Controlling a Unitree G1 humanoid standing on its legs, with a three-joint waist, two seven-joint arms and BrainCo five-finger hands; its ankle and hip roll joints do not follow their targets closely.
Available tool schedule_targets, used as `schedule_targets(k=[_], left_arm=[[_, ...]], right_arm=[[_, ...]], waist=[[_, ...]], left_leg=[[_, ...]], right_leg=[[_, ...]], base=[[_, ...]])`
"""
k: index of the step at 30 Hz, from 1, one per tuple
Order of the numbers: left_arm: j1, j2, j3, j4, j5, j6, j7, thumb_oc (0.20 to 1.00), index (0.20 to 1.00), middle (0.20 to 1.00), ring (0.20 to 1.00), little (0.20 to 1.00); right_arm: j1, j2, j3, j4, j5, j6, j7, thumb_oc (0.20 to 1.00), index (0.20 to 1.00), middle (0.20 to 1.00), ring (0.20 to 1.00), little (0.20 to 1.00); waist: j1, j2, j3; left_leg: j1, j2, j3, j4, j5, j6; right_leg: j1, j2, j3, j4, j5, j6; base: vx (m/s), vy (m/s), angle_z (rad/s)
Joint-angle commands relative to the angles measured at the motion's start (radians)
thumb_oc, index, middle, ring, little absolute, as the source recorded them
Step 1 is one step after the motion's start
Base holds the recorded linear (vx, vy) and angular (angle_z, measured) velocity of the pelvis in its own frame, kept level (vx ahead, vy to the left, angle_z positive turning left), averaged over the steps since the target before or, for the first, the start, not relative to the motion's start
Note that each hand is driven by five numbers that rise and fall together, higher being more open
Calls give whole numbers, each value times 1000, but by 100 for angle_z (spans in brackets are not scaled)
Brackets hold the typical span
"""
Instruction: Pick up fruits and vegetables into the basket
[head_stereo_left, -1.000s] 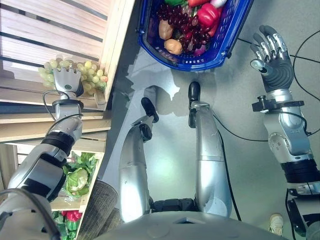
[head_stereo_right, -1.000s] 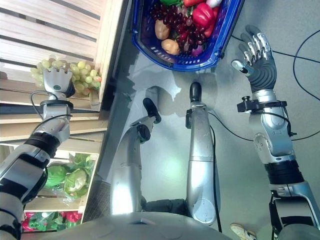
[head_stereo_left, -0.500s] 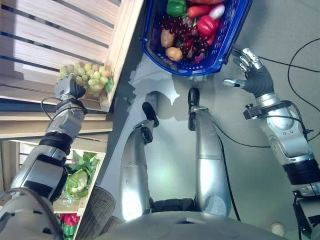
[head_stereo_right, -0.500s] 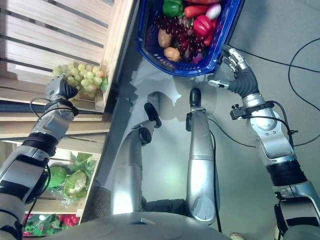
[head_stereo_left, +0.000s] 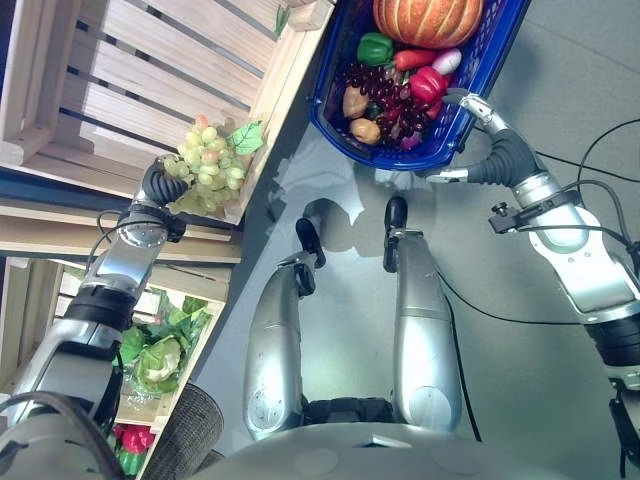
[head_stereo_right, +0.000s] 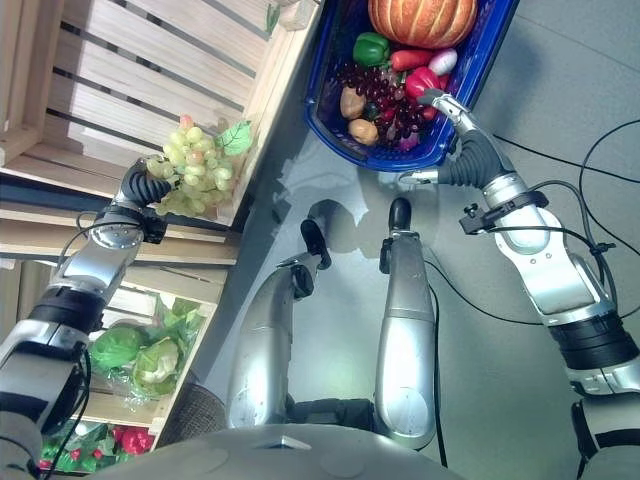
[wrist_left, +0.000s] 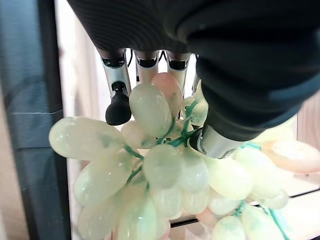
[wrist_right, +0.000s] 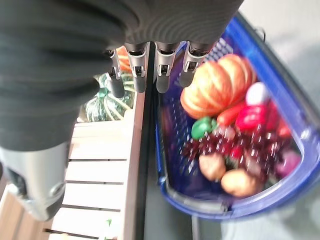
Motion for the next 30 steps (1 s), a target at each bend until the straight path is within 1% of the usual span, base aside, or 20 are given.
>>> schedule_targets(k=[1,2,3,4,5,6,8,9,10,11,12,14,17,18,20,22,23,26,28,30], left_arm=[[68,63,85,-99,-90,-75,-4,200,200,200,200,200],[79,58,85,-123,-110,-96,-12,200,200,200,200,200],[91,49,86,-156,-129,-108,-18,200,200,200,200,200],[102,36,91,-199,-150,-112,-33,200,200,200,200,200],[109,32,92,-216,-155,-114,-34,200,200,200,200,200],[129,18,99,-266,-190,-119,-60,200,200,200,200,200],[175,-15,119,-366,-262,-98,-132,200,200,200,200,200],[192,-30,128,-399,-288,-90,-162,200,200,200,200,200],[201,-37,133,-417,-298,-89,-171,200,200,200,200,200],[208,-46,134,-455,-314,-100,-179,200,200,200,200,200],[214,-52,139,-481,-328,-109,-183,200,200,200,200,200],[222,-63,141,-520,-343,-169,-199,200,200,200,200,200],[226,-85,140,-586,-364,-218,-227,200,200,200,200,200],[228,-89,140,-601,-367,-223,-232,200,200,200,200,200],[229,-111,126,-637,-370,-254,-255,200,200,200,200,200],[226,-117,120,-654,-378,-259,-261,200,200,200,200,200],[212,-132,107,-669,-384,-286,-277,200,200,200,200,200],[201,-146,97,-684,-404,-295,-303,200,200,200,200,200],[196,-154,86,-701,-391,-323,-320,200,200,200,200,200],[182,-161,70,-716,-390,-379,-342,200,200,200,200,200]], right_arm=[[17,57,18,-118,340,-9,130,1000,1000,1000,1000,1000],[25,85,33,-122,358,-17,134,1000,1000,1000,1000,1000],[30,109,51,-122,335,-27,127,1000,1000,1000,1000,1000],[40,129,65,-126,252,-54,79,1000,1000,1000,1000,1000],[44,131,69,-127,215,-66,54,1000,1000,1000,1000,1000],[46,131,77,-130,33,-92,-53,1000,1000,1000,1000,1000],[25,106,75,-151,-232,-90,-189,1000,1000,1000,1000,1000],[13,98,74,-162,-260,-71,-199,1000,1000,1000,1000,1000],[7,94,76,-168,-249,-57,-190,1000,1000,1000,1000,1000],[-8,97,82,-170,-127,9,-128,1000,1000,1000,1000,1000],[-10,105,90,-168,-25,57,-81,1000,1000,1000,1000,1000],[1,134,120,-141,77,110,-50,1000,1000,1000,1000,1000],[23,177,154,-119,181,137,3,1000,1000,1000,1000,1000],[26,187,160,-115,198,133,5,1000,1000,1000,1000,1000],[34,224,185,-104,217,114,18,1000,1000,1000,1000,1000],[32,239,195,-105,232,116,24,1000,1000,1000,1000,1000],[24,269,220,-95,230,107,21,1000,1000,1000,1000,1000],[19,292,245,-88,243,127,25,1000,1000,1000,1000,1000],[12,311,268,-79,277,157,49,1000,1000,1000,1000,1000],[2,333,301,-53,302,180,66,1000,1000,1000,1000,1000]], waist=[[-14,22,-24],[-9,21,-24],[-4,21,-24],[1,23,-24],[3,23,-24],[8,26,-24],[20,32,-24],[24,33,-24],[25,34,-24],[33,33,-24],[36,32,-24],[48,27,-24],[62,19,-24],[64,17,-24],[74,12,-24],[76,9,-24],[82,2,-24],[86,-4,-24],[90,-8,-24],[97,-12,-24]], left_leg=[[49,-79,37,-17,-84,72],[53,-81,34,-16,-85,72],[60,-83,31,-17,-86,73],[68,-85,28,-20,-86,74],[70,-86,27,-21,-87,74],[77,-88,26,-22,-88,77],[90,-94,20,-26,-93,85],[95,-96,18,-26,-95,89],[97,-97,17,-27,-96,90],[102,-99,13,-29,-95,93],[104,-100,11,-29,-95,94],[101,-101,5,-26,-95,96],[101,-102,-1,-27,-93,100],[103,-102,-3,-29,-93,101],[108,-105,-10,-33,-90,102],[107,-106,-12,-34,-89,103],[106,-108,-17,-33,-89,105],[104,-110,-21,-33,-88,106],[103,-111,-24,-35,-86,108],[106,-113,-28,-41,-81,108]], right_leg=[[97,63,6,-59,-69,61],[104,63,3,-61,-69,61],[114,63,0,-65,-68,61],[122,62,-1,-69,-68,62],[125,62,-2,-69,-68,62],[133,62,-4,-71,-69,62],[151,63,-5,-77,-74,60],[157,65,-7,-77,-76,60],[160,65,-8,-77,-76,60],[166,64,-10,-76,-76,59],[169,64,-12,-75,-77,59],[170,61,-20,-72,-77,57],[176,56,-33,-75,-73,56],[179,56,-35,-76,-72,56],[188,55,-45,-81,-68,56],[190,54,-48,-82,-66,57],[192,54,-53,-85,-62,58],[194,56,-56,-88,-58,58],[194,58,-59,-92,-54,57],[201,58,-65,-97,-50,56]], base=[[4,-45,3],[1,-46,3],[-3,-39,4],[-1,-27,5],[1,-20,7],[7,-3,10],[13,6,12],[10,-1,9],[6,-15,6],[1,-30,7],[-7,-52,7],[-27,-86,6],[-33,-90,7],[-24,-95,10],[-20,-88,9],[-19,-72,5],[-21,-91,6],[-16,-73,10],[-14,-66,9],[-10,-64,4]])
